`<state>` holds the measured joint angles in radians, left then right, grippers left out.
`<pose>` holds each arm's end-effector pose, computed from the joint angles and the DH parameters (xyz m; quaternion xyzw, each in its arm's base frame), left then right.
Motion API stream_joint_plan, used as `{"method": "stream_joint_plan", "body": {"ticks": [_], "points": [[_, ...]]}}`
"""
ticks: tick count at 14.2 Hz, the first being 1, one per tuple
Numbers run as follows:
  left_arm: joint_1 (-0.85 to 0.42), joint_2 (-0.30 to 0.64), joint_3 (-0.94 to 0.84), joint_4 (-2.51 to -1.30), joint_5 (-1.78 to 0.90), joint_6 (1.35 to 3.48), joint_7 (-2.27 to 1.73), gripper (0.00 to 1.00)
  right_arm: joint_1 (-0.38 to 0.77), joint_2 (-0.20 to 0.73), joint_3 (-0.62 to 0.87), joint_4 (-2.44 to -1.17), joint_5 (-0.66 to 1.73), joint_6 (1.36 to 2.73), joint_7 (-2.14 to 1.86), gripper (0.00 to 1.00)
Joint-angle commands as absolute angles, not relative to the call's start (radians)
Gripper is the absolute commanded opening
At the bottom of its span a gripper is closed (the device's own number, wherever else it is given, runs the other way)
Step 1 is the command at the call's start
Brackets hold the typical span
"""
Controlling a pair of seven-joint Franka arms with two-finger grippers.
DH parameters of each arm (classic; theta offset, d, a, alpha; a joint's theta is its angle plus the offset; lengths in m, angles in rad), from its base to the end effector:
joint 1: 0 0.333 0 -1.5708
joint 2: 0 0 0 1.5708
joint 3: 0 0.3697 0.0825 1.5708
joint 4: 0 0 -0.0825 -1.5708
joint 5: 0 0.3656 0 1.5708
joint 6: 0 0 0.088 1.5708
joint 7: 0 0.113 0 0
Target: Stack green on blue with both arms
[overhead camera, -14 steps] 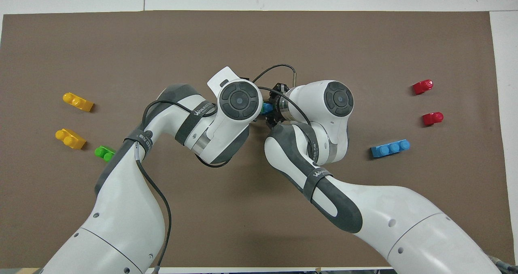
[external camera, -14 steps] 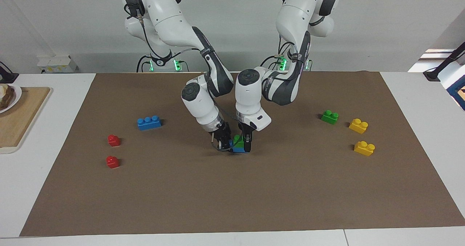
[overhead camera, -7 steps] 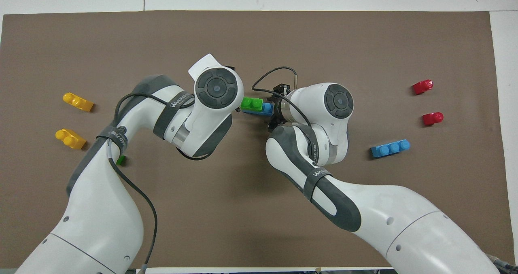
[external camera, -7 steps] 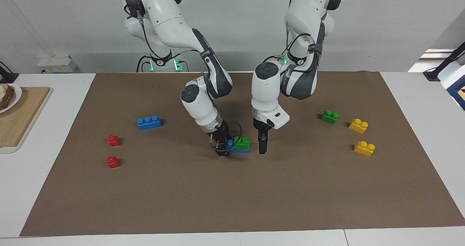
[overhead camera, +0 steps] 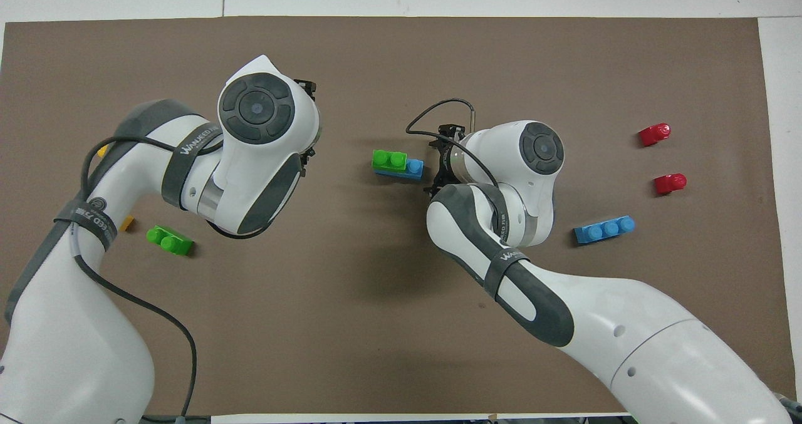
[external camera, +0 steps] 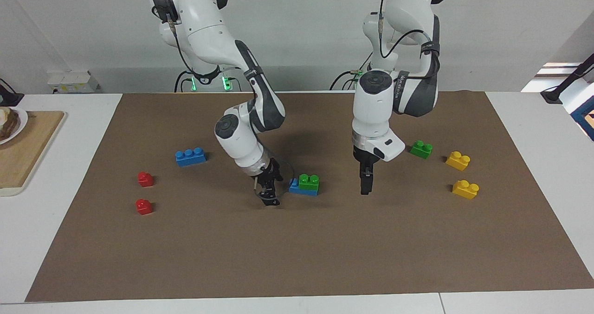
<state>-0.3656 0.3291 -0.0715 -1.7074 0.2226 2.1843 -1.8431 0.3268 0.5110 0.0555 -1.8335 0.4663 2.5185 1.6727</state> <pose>0.6090 -0.2681 0.4681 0.7921 0.6001 0.1073 0.0324 0.6314 0.2463 0.3226 -0.6641 0.7248 0.0970 0.1556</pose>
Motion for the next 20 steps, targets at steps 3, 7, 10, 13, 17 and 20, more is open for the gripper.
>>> {"method": "stream_joint_plan", "body": {"ticks": [3, 7, 10, 13, 17, 20], "points": [[-0.259, 0.301, -0.080, -1.744, 0.229, 2.168, -1.588, 1.00, 0.175, 0.506, 0.061, -1.833, 0.469, 2.410, 1.415, 0.98], [-0.171, 0.291, -0.075, -1.753, 0.230, 2.143, -1.259, 1.00, 0.103, 0.502, 0.054, -1.836, 0.419, 2.395, 1.113, 0.98], [-0.109, 0.262, -0.075, -1.749, 0.230, 2.112, -0.976, 1.00, 0.081, 0.476, 0.054, -1.835, 0.345, 2.373, 0.932, 0.98], [-0.063, 0.242, -0.077, -1.741, 0.230, 2.105, -0.737, 1.00, 0.061, 0.456, 0.052, -1.835, 0.240, 2.372, 0.798, 0.98], [-0.025, 0.206, -0.081, -1.708, 0.192, 2.001, -0.418, 1.00, 0.048, 0.416, 0.049, -1.835, 0.201, 2.344, 0.560, 0.98], [-0.020, 0.173, -0.075, -1.687, 0.129, 1.924, -0.218, 1.00, 0.055, 0.373, 0.051, -1.819, 0.063, 2.294, 0.523, 0.98]]}}
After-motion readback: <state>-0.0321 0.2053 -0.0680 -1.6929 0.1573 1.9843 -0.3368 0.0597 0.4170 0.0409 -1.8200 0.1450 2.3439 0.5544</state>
